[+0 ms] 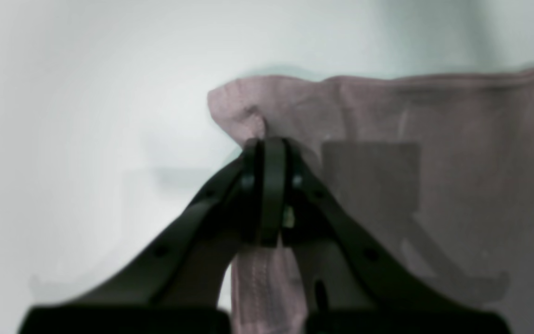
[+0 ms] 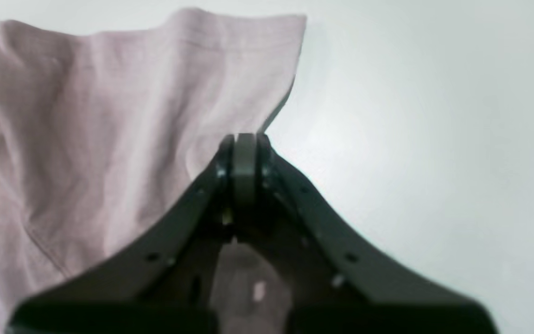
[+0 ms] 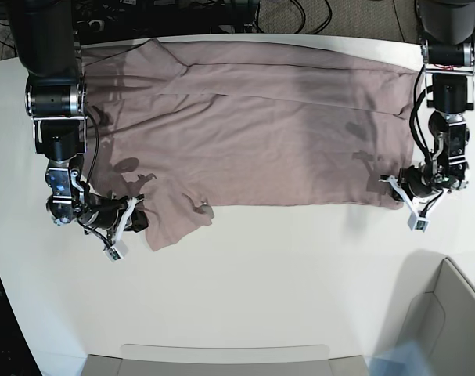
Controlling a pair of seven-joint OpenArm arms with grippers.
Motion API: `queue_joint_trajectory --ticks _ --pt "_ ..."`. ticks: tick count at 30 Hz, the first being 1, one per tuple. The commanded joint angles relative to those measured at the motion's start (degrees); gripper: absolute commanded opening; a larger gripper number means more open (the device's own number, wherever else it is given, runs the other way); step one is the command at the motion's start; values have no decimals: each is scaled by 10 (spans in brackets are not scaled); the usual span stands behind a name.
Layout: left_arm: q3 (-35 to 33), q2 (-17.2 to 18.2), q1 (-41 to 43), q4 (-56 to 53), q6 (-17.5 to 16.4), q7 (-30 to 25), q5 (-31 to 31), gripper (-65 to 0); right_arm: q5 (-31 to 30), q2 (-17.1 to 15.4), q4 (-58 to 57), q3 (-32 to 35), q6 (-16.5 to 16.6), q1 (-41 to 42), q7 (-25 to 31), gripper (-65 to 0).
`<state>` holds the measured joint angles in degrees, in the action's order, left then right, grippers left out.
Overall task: Fold the T-shirt properly
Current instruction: 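Fold the hem up over the shirt toward the folded shoulder edge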
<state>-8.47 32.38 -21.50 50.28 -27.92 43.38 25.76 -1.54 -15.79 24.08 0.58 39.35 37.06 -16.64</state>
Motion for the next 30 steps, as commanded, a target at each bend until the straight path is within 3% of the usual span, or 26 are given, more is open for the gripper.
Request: queue_joint_trajectory --ticks 1,5,11,14,21,30 --pt "-2 -2 -1 0 -13 19 1 -650 15 -3 1 2 6 11 -20 -650" --pt "13 -3 -2 8 -12 1 1 -650 15 -3 23 0 6 23 -20 -650" --pt "138 -18 -1 64 -12 22 1 -650 12 -5 85 -3 6 25 -24 -650" --pt "168 -18 -1 84 -12 42 1 -650 11 -13 102 -3 6 25 -26 -650" --pt "177 -17 14 126 -12 53 1 -650 -31 -18 195 -35 6 14 -107 -650" --pt "190 -16 80 201 -12 53 1 -650 -37 -18 331 -55 6 -48 -188 -650"
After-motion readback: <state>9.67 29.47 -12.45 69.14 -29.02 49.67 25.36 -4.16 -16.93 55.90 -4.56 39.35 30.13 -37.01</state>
